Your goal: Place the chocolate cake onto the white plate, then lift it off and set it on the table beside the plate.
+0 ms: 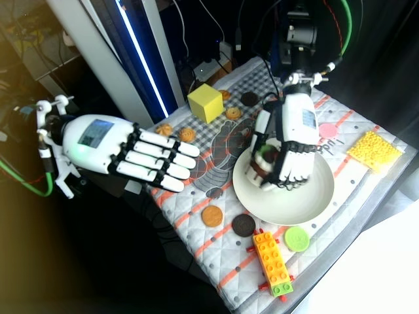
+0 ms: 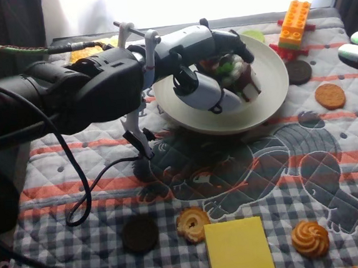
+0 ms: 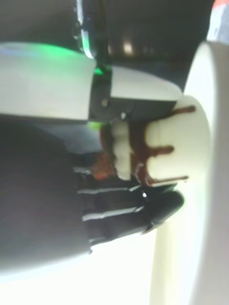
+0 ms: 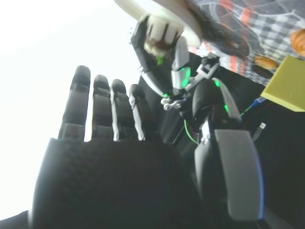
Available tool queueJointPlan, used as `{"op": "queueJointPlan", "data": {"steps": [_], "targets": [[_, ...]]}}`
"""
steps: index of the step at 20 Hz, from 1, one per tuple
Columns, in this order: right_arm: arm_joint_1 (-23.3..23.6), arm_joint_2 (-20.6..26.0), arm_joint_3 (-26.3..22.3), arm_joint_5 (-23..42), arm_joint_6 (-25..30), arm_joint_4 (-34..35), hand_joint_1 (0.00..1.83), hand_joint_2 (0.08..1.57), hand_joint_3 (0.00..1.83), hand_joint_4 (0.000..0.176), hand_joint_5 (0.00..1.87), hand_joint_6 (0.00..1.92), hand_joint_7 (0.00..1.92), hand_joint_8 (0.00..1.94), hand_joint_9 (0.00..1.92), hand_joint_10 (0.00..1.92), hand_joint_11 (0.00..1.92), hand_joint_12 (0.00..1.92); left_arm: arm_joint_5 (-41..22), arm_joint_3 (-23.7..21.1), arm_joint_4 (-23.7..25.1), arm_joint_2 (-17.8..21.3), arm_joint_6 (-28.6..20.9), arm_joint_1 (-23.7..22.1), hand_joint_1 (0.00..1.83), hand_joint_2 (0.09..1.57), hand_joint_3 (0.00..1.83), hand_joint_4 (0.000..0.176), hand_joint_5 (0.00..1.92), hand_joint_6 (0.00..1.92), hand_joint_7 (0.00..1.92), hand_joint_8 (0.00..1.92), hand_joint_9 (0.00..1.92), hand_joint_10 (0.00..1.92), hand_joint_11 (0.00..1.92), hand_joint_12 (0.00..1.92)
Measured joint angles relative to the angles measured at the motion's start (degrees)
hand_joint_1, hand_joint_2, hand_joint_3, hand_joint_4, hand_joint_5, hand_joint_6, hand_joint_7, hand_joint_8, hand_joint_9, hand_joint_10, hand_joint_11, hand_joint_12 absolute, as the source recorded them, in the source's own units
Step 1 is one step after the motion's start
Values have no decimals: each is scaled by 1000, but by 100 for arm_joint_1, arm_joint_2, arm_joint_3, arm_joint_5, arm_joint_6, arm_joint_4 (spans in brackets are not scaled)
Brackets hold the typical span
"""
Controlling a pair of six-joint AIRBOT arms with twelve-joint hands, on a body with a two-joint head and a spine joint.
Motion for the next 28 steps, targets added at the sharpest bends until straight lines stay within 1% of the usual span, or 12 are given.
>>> {"op": "queueJointPlan", "data": {"steps": [1,6,11,14,15,17,18,20,21,25,27,28], "targets": [[0,0,0,2,4,-24,514,1271,0,0,0,0,0,0,0,0,0,0,-7,-57,-254,24,413,0,838,1009,0,141,7,18,2,1,0,7,0,104],[-2,0,0,-4,59,-2,549,1267,0,0,0,0,0,0,0,0,0,0,-175,-505,-376,308,592,28,757,942,0,176,0,0,0,0,0,0,0,0],[0,0,61,-4,389,-144,518,1247,2,34,0,0,0,0,0,0,12,307,-925,-1108,1027,1314,-1355,306,864,958,0,176,0,0,0,0,0,0,0,0],[50,-17,229,-7,748,-192,650,1214,0,70,0,0,0,0,16,7,0,10,-1620,-1580,1471,1961,-1987,667,508,1171,34,173,0,0,0,0,0,0,0,0],[87,-92,317,37,802,-175,728,1223,0,21,1,0,0,0,5,2,0,1,-1893,-1762,1473,2120,-2006,852,466,1270,25,125,3,1,0,0,0,0,0,0],[229,-210,455,-59,1003,-232,766,1223,0,5,10,4,0,0,0,0,0,0,-2243,-2026,1497,2328,-2017,1137,457,1286,20,100,16,6,0,0,0,0,0,0],[442,-289,546,-236,1047,-306,789,1206,0,4,13,71,63,43,94,154,0,1043,-2417,-2170,1574,2468,-2055,1316,668,1321,0,77,112,10,85,14,158,91,0,984],[1027,-538,776,-616,1058,-455,795,1204,0,1,15,23,67,36,94,213,0,1277,-2872,-2415,1620,2841,-2323,1722,781,1297,0,70,197,27,156,10,261,232,0,1328],[1467,-772,968,-957,1058,-623,736,1216,3,4,31,16,105,28,3,544,0,1393,-3261,-2479,1628,3036,-2688,2046,926,1262,0,0,363,64,385,82,267,780,51,1581],[2240,-1493,1419,-1884,1060,-1014,652,1220,1,0,34,12,101,13,0,672,0,1473,-3960,-2787,1580,3394,-3016,2820,797,1267,0,0,457,151,479,95,337,661,102,1497],[2522,-1847,1703,-2247,1064,-1029,769,1199,0,4,17,4,34,0,0,605,0,1644,-4306,-2929,1631,3394,-3029,2988,655,1319,2,21,178,1042,489,88,223,658,0,1461],[2653,-2015,1860,-2406,1060,-999,846,1184,0,17,16,3,6,0,0,617,0,1671,-4428,-2953,1648,3394,-3034,3034,641,1408,8,145,367,1644,480,164,182,767,0,1473]]}}
